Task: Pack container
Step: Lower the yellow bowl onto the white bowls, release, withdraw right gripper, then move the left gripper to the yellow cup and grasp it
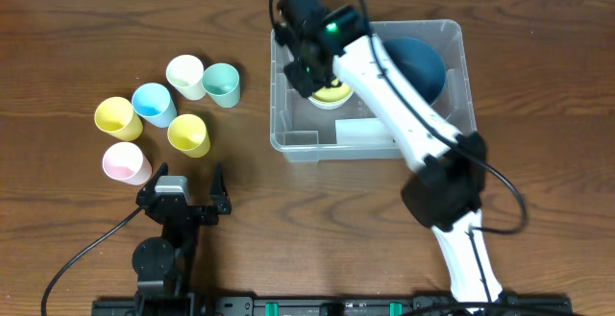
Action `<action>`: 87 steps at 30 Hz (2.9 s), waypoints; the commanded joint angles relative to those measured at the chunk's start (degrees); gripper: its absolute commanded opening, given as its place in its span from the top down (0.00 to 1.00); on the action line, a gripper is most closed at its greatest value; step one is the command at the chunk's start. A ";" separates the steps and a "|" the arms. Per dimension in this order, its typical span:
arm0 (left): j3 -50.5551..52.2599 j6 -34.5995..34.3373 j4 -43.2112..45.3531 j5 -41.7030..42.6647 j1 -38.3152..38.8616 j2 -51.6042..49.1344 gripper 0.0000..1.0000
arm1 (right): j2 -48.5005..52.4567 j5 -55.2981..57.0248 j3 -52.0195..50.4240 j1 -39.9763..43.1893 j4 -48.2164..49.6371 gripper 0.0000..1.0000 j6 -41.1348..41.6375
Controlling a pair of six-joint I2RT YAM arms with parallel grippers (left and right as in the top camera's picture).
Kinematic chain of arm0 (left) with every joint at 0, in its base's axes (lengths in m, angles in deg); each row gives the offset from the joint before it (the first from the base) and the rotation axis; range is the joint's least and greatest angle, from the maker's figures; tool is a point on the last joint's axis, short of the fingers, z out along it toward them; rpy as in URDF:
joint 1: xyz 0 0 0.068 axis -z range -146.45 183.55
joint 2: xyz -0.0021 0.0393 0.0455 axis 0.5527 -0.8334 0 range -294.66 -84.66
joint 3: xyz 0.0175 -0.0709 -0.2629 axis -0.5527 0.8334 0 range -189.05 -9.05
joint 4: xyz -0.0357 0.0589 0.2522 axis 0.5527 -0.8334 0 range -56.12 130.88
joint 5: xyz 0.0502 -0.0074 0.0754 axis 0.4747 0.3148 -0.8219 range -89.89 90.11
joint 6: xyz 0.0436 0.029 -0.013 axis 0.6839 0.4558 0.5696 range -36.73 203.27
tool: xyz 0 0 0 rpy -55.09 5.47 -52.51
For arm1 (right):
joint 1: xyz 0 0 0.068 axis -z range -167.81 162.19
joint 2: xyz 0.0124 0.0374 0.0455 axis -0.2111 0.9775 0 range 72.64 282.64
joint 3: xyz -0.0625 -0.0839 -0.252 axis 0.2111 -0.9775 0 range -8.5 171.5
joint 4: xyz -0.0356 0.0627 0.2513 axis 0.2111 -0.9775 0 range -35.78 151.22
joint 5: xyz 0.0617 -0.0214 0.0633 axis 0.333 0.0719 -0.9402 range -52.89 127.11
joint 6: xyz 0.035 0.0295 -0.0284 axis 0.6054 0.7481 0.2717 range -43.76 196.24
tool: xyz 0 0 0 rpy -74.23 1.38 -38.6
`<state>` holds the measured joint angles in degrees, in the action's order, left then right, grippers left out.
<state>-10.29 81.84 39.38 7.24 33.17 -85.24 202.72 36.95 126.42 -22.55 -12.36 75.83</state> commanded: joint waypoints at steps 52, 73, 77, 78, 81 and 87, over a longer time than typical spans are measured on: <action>-10.71 -3.67 -14.82 11.56 -0.31 -3.61 0.02 | -18.40 11.08 -35.60 60.83 0.96 0.01 30.16; -58.73 1.42 -53.11 14.67 -0.31 -57.18 0.02 | -18.40 11.08 -35.60 60.83 0.94 0.01 30.16; -58.73 1.16 -48.50 17.14 -0.31 -63.06 0.02 | -18.40 11.08 -35.60 60.83 0.96 0.01 30.16; -58.73 1.18 -47.04 17.14 -0.31 -63.93 0.02 | -18.40 11.08 -35.60 60.83 0.94 0.01 30.16; -58.75 1.18 -41.92 17.14 -0.31 -65.48 0.02 | -18.40 11.08 -35.60 60.83 0.96 0.01 30.16; -58.75 0.76 -35.95 16.48 -0.37 -65.66 0.01 | -18.40 11.08 -35.60 60.83 0.96 0.01 30.16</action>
<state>-67.90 82.06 2.99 24.01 33.17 -151.09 184.62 47.25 91.03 38.21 -11.36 104.79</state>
